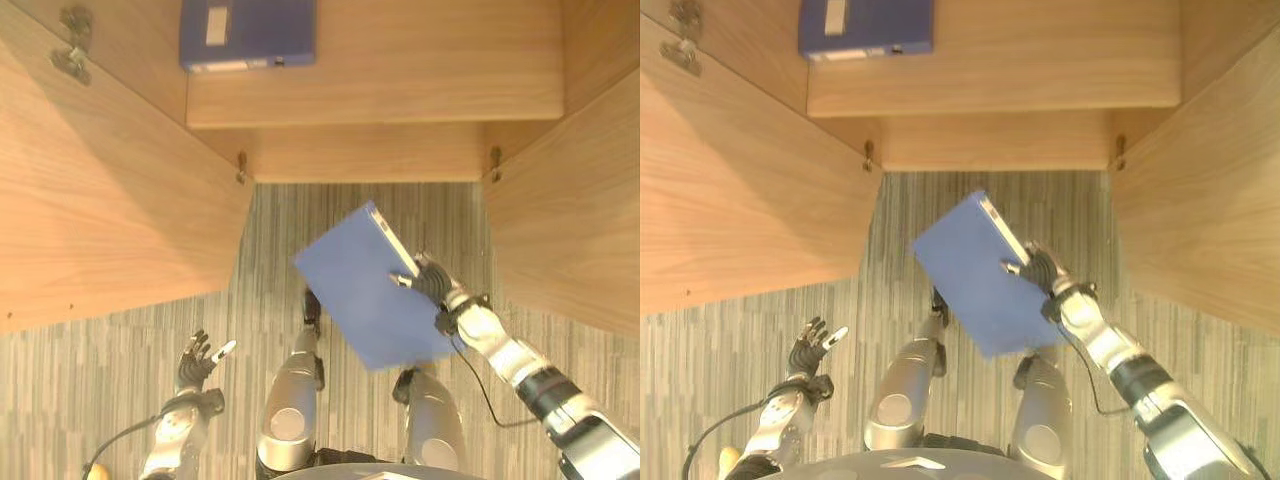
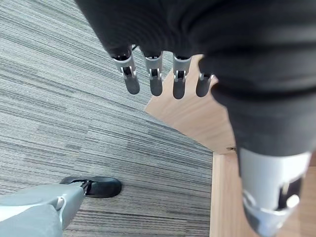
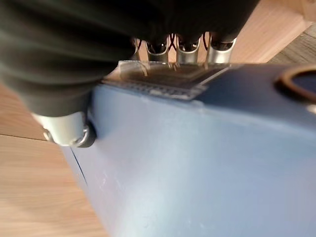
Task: Put the empty folder in the office cabinet
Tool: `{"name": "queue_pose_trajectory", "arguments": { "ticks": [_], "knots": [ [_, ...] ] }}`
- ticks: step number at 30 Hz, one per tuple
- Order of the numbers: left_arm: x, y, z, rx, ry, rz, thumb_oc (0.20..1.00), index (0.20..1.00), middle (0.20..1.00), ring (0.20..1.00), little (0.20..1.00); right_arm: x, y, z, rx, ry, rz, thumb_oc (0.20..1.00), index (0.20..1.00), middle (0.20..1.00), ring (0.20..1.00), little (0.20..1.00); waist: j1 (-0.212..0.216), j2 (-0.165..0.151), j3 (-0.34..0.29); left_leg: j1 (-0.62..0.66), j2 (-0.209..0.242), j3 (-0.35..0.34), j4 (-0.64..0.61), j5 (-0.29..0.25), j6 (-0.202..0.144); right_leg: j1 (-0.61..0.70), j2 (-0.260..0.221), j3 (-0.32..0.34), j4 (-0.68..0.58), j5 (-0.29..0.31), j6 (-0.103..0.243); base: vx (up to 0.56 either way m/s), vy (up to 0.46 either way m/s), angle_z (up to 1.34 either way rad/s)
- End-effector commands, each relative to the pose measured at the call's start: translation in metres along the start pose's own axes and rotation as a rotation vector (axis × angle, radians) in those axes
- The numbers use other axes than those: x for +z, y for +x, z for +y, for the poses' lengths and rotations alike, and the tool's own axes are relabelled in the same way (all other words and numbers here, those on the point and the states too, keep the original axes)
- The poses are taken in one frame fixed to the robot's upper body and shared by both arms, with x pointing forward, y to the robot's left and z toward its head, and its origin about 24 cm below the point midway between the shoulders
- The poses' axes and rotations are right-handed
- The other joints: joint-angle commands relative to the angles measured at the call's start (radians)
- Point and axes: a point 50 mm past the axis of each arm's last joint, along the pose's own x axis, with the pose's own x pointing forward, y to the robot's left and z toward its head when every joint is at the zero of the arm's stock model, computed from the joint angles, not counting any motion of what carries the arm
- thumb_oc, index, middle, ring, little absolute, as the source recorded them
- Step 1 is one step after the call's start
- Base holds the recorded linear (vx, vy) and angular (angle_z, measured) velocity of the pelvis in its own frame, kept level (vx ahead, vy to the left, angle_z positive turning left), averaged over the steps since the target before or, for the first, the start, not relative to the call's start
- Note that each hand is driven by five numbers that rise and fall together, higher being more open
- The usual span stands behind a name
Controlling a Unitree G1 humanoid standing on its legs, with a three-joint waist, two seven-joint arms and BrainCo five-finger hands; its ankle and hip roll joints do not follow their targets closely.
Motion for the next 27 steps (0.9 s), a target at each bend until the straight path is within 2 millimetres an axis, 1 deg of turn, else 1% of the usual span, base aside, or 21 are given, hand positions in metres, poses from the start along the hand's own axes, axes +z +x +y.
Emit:
{"name": "queue_pose_trajectory", "arguments": {
  "ticks": [1, 2, 3, 4, 7, 8, 9, 10, 11, 12, 13, 15, 16, 17, 18, 19, 20, 23, 25, 26, 27],
  "knots": [
    [0.0, -0.005, 0.021, 0.051, 0.092, 0.018, 1.0, 1.0, 1.0, 1.0, 1.0, 0.021, 0.007, -0.006, -0.084, 0.061, -0.112, 0.2, 0.2, 0.2, 0.2, 0.2, 0.0, -0.039, -0.096, -0.094, -0.031, -0.067, 0.089, -0.09, 0.002, -0.045, -0.124, 0.077, 0.058, -0.01, 0.091, -0.07, 0.055, 0.05],
    [-0.006, -0.004, 0.021, 0.056, 0.117, 0.049, 1.0, 1.0, 1.0, 1.0, 1.0, 0.029, 0.017, -0.021, -0.157, 0.104, -0.13, 0.2, 0.2, 0.2, 0.2, 0.2, 0.006, -0.041, -0.093, -0.116, -0.039, -0.07, 0.106, -0.097, 0.004, -0.054, -0.128, 0.078, 0.054, -0.004, 0.093, -0.02, 0.073, 0.06],
    [-0.008, -0.004, 0.022, 0.057, 0.131, 0.066, 1.0, 1.0, 1.0, 1.0, 1.0, 0.032, 0.022, -0.029, -0.194, 0.126, -0.135, 0.2, 0.2, 0.2, 0.2, 0.2, 0.013, -0.041, -0.092, -0.123, -0.042, -0.071, 0.117, -0.107, 0.005, -0.054, -0.129, 0.078, 0.052, -0.004, 0.095, -0.01, 0.061, 0.04],
    [-0.008, -0.004, 0.022, 0.057, 0.131, 0.066, 1.0, 1.0, 1.0, 1.0, 1.0, 0.032, 0.022, -0.029, -0.194, 0.126, -0.135, 0.2, 0.2, 0.2, 0.2, 0.2, 0.013, -0.041, -0.092, -0.123, -0.042, -0.071, 0.117, -0.107, 0.005, -0.054, -0.129, 0.078, 0.052, -0.004, 0.095, -0.01, 0.056, 0.04],
    [-0.016, -0.008, 0.022, 0.037, 0.165, 0.108, 1.0, 1.0, 1.0, 1.0, 1.0, 0.038, 0.032, -0.062, -0.337, 0.209, -0.141, 0.2, 0.2, 0.2, 0.2, 0.2, 0.031, -0.046, -0.095, -0.158, -0.066, -0.076, 0.153, -0.123, 0.017, -0.06, -0.148, 0.076, 0.047, 0.008, 0.104, -0.02, 0.085, 0.07],
    [-0.016, -0.008, 0.022, 0.037, 0.165, 0.108, 1.0, 1.0, 1.0, 1.0, 1.0, 0.038, 0.032, -0.062, -0.337, 0.209, -0.141, 0.2, 0.2, 0.2, 0.2, 0.2, 0.031, -0.046, -0.095, -0.158, -0.066, -0.076, 0.153, -0.123, 0.017, -0.06, -0.148, 0.076, 0.047, 0.008, 0.104, 0.01, 0.076, 0.03],
    [-0.019, -0.009, 0.022, 0.029, 0.174, 0.129, 1.0, 1.0, 1.0, 1.0, 1.0, 0.038, 0.033, -0.076, -0.393, 0.237, -0.137, 0.2, 0.2, 0.2, 0.2, 0.2, 0.035, -0.049, -0.1, -0.166, -0.075, -0.078, 0.163, -0.133, 0.022, -0.062, -0.158, 0.072, 0.049, 0.011, 0.108, 0.02, 0.131, 0.08],
    [-0.023, -0.01, 0.024, 0.02, 0.187, 0.155, 1.0, 1.0, 1.0, 1.0, 1.0, 0.034, 0.033, -0.103, -0.493, 0.293, -0.116, 0.2, 0.2, 0.2, 0.2, 0.2, 0.043, -0.048, -0.1, -0.168, -0.091, -0.082, 0.19, -0.161, 0.032, -0.066, -0.177, 0.068, 0.073, 0.01, 0.114, 0.03, 0.204, 0.15],
    [-0.02, -0.008, 0.025, 0.009, 0.206, 0.161, 1.0, 1.0, 1.0, 1.0, 1.0, 0.033, 0.031, -0.133, -0.587, 0.336, -0.105, 0.2, 0.2, 0.2, 0.2, 0.2, 0.047, -0.043, -0.091, -0.175, -0.102, -0.091, 0.229, -0.188, 0.044, -0.097, -0.204, 0.069, 0.15, 0.016, 0.116, 0.02, 0.195, 0.18],
    [-0.018, -0.007, 0.028, 0.01, 0.22, 0.164, 1.0, 1.0, 1.0, 1.0, 1.0, 0.032, 0.028, -0.147, -0.631, 0.362, -0.099, 0.2, 0.2, 0.2, 0.2, 0.2, 0.048, -0.038, -0.082, -0.177, -0.104, -0.096, 0.246, -0.199, 0.046, -0.111, -0.212, 0.072, 0.182, 0.018, 0.114, 0.0, 0.105, 0.11],
    [-0.018, -0.007, 0.028, 0.01, 0.22, 0.164, 1.0, 1.0, 1.0, 1.0, 1.0, 0.032, 0.028, -0.147, -0.631, 0.362, -0.099, 0.2, 0.2, 0.2, 0.2, 0.2, 0.048, -0.038, -0.082, -0.177, -0.104, -0.096, 0.246, -0.199, 0.046, -0.111, -0.212, 0.072, 0.182, 0.018, 0.114, 0.01, 0.04, 0.09],
    [-0.012, -0.003, 0.03, 0.008, 0.25, 0.153, 1.0, 1.0, 1.0, 1.0, 1.0, 0.035, 0.026, -0.168, -0.704, 0.409, -0.106, 0.2, 0.2, 0.2, 0.2, 0.2, 0.047, -0.029, -0.061, -0.17, -0.108, -0.111, 0.266, -0.215, 0.047, -0.119, -0.214, 0.077, 0.195, 0.028, 0.105, 0.03, 0.015, 0.24],
    [-0.01, -0.002, 0.031, 0.008, 0.263, 0.151, 1.0, 1.0, 1.0, 1.0, 1.0, 0.036, 0.024, -0.178, -0.735, 0.432, -0.113, 0.2, 0.2, 0.2, 0.2, 0.2, 0.044, -0.026, -0.054, -0.16, -0.109, -0.114, 0.259, -0.218, 0.047, -0.124, -0.205, 0.076, 0.179, 0.041, 0.103, 0.04, 0.007, 0.29],
    [-0.01, -0.002, 0.031, 0.008, 0.263, 0.151, 1.0, 1.0, 1.0, 1.0, 1.0, 0.036, 0.024, -0.178, -0.735, 0.432, -0.113, 0.2, 0.2, 0.2, 0.2, 0.2, 0.044, -0.026, -0.054, -0.16, -0.109, -0.114, 0.259, -0.218, 0.047, -0.124, -0.205, 0.076, 0.179, 0.041, 0.103, 0.07, 0.008, 0.34],
    [-0.01, -0.001, 0.032, 0.005, 0.272, 0.153, 1.0, 1.0, 1.0, 1.0, 1.0, 0.036, 0.023, -0.183, -0.75, 0.446, -0.111, 0.2, 0.2, 0.2, 0.2, 0.2, 0.043, -0.026, -0.054, -0.151, -0.111, -0.117, 0.25, -0.219, 0.047, -0.131, -0.193, 0.081, 0.161, 0.05, 0.103, 0.17, 0.027, 0.18],
    [-0.01, -0.001, 0.031, -0.004, 0.28, 0.159, 1.0, 1.0, 1.0, 1.0, 1.0, 0.037, 0.022, -0.192, -0.781, 0.48, -0.112, 0.2, 0.2, 0.2, 0.2, 0.2, 0.036, -0.024, -0.053, -0.118, -0.114, -0.123, 0.231, -0.229, 0.047, -0.17, -0.164, 0.094, 0.125, 0.065, 0.105, 0.25, 0.028, 0.19],
    [-0.01, 0.0, 0.03, -0.01, 0.28, 0.163, 1.0, 1.0, 1.0, 1.0, 1.0, 0.035, 0.02, -0.196, -0.797, 0.506, -0.108, 0.2, 0.2, 0.2, 0.2, 0.2, 0.028, -0.026, -0.054, -0.098, -0.117, -0.131, 0.228, -0.237, 0.046, -0.189, -0.158, 0.092, 0.092, 0.071, 0.109, 0.3, 0.002, -0.03],
    [-0.008, 0.005, 0.022, -0.035, 0.27, 0.151, 1.0, 1.0, 1.0, 1.0, 1.0, 0.018, 0.008, -0.204, -0.866, 0.582, -0.071, 0.2, 0.2, 0.2, 0.2, 0.2, 0.008, -0.025, -0.043, -0.054, -0.129, -0.16, 0.267, -0.284, 0.042, -0.209, -0.145, 0.084, 0.034, 0.071, 0.116, 0.23, -0.051, -0.12],
    [-0.008, 0.005, 0.022, -0.035, 0.27, 0.151, 1.0, 1.0, 1.0, 1.0, 1.0, 0.018, 0.008, -0.204, -0.866, 0.582, -0.071, 0.2, 0.2, 0.2, 0.2, 0.2, 0.008, -0.025, -0.043, -0.054, -0.129, -0.16, 0.267, -0.284, 0.042, -0.209, -0.145, 0.084, 0.034, 0.071, 0.116, 0.18, -0.069, 0.38],
    [-0.01, 0.006, 0.017, -0.048, 0.258, 0.155, 1.0, 1.0, 1.0, 1.0, 1.0, -0.002, -0.006, -0.208, -0.93, 0.668, -0.032, 0.2, 0.2, 0.2, 0.2, 0.2, -0.012, -0.017, -0.039, -0.014, -0.143, -0.2, 0.287, -0.317, 0.042, -0.226, -0.134, 0.099, 0.021, 0.078, 0.122, 0.35, -0.162, 0.74],
    [-0.01, 0.008, 0.013, -0.066, 0.267, 0.155, 1.0, 1.0, 1.0, 1.0, 1.0, -0.012, -0.013, -0.209, -0.959, 0.699, -0.007, 0.2, 0.2, 0.2, 0.2, 0.2, -0.01, -0.009, -0.043, 0.0, -0.148, -0.222, 0.296, -0.339, 0.038, -0.211, -0.122, 0.115, 0.013, 0.074, 0.123, 0.38, -0.195, 1.16]
  ]
}}
